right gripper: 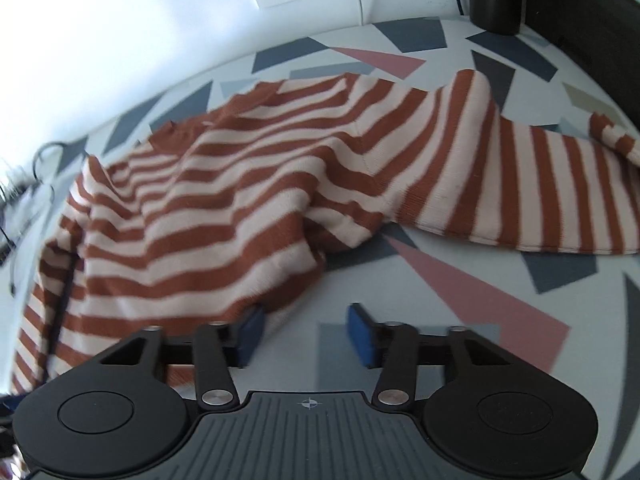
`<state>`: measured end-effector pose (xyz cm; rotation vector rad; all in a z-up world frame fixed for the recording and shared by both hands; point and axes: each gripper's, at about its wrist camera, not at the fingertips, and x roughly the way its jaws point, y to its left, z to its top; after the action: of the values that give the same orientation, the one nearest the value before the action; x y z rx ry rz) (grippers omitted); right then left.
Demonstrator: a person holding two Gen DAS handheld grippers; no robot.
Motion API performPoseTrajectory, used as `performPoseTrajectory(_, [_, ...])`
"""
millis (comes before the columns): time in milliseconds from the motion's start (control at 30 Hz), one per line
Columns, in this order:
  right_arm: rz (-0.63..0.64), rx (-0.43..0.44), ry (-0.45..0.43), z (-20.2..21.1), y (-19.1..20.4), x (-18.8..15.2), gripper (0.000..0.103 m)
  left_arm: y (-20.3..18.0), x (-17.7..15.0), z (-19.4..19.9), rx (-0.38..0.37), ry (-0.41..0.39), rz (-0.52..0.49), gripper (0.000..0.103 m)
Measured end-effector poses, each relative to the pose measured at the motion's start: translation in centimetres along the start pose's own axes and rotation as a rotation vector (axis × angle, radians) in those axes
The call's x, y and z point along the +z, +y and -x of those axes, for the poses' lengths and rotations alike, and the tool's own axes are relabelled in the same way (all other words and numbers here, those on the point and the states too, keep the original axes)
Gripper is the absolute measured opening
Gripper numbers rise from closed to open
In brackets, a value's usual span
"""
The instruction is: Fold clothes
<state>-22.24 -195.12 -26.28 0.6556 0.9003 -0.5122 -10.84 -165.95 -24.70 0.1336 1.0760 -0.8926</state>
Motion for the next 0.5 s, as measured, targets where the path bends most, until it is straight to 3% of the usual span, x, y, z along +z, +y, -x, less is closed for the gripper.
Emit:
performPoseTrajectory(67, [0.009,0.008,0.003,-0.3,0.5,0.5,0.008,-0.3,0.2,0.1,0.006,-0.011,-0.023,0.015])
performPoseTrajectory(167, [0.021,0.02,-0.036,0.4,1.6,1.4,0.001,-0.5,1.1,0.8,0.006,-0.053,-0.022,0.013])
performPoseTrajectory(333, [0.085,0.057,-0.162,1.5,4.1,4.4,0.0,0.1,4.5,1.6,-0.012,-0.174,0.009,0.012])
performPoseTrajectory(433, [0.132,0.058,-0.242,1.1,6.1,7.1,0.0,1.5,6.5,0.1,0.077,-0.217,0.043,0.013])
performPoseTrajectory(500, [0.14,0.058,-0.234,0.4,7.0,8.3,0.001,2.2,7.1,-1.3,0.156,-0.171,0.073,0.016])
